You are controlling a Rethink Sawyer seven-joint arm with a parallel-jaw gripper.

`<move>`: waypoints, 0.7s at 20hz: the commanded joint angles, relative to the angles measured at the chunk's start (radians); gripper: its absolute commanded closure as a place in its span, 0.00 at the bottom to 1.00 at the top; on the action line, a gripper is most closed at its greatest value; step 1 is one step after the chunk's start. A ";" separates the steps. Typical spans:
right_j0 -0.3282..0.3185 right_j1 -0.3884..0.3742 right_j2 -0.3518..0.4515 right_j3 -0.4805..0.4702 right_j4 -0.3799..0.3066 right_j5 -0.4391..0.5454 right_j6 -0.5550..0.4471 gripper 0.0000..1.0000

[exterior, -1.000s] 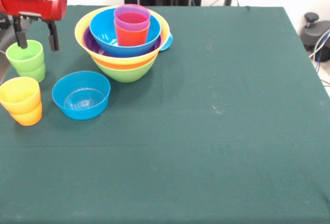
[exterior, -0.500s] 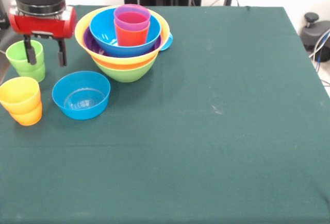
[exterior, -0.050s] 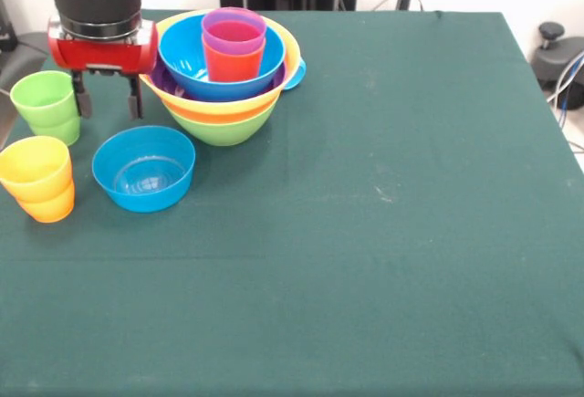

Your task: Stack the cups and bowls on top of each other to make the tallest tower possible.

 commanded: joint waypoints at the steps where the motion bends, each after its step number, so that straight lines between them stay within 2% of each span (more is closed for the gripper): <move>1: 0.036 0.024 0.016 0.060 -0.068 -0.029 -0.057 0.00; 8: -0.005 -0.036 0.039 0.108 -0.038 0.019 -0.106 0.00; 14: -0.021 -0.053 0.056 0.106 -0.026 0.048 -0.131 0.00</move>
